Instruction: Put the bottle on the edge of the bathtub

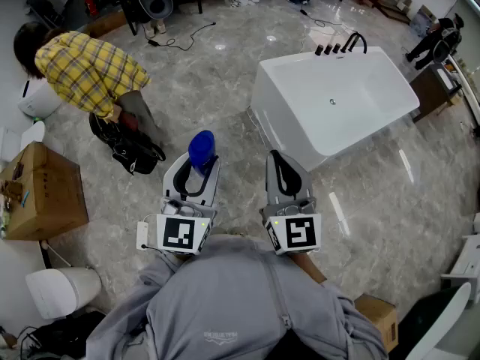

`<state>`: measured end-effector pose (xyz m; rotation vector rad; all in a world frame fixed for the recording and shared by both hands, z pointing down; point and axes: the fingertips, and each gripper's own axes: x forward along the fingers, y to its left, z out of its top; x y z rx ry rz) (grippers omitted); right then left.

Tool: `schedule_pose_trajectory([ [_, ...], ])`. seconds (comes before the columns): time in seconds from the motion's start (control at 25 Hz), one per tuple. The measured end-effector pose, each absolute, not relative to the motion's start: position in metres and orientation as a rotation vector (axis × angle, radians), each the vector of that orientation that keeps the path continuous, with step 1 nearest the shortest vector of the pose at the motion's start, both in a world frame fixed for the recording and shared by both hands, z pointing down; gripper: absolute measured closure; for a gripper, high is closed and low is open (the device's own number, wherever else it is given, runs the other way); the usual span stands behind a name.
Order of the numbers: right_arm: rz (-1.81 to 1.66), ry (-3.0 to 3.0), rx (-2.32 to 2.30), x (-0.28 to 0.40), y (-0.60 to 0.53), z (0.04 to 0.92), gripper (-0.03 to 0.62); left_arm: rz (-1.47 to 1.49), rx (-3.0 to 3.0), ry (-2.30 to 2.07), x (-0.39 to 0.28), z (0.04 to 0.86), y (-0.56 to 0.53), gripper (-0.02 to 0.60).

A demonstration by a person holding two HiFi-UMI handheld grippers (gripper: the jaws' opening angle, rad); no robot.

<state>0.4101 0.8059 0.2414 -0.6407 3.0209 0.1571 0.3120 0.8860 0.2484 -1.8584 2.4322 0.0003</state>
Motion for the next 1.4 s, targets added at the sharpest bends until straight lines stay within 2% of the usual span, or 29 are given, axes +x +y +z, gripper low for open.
schedule_pose_trajectory([
  [0.92, 0.075, 3.009, -0.574, 0.443, 0.763, 0.248, 0.591, -0.001, -1.870, 2.429, 0.350, 0.252, 0.838, 0.423],
  [1.4, 0.057, 3.034, -0.552, 0.397, 0.721, 0.262, 0.591, -0.006, -1.868, 2.450, 0.305, 0.262, 0.798, 0.423],
])
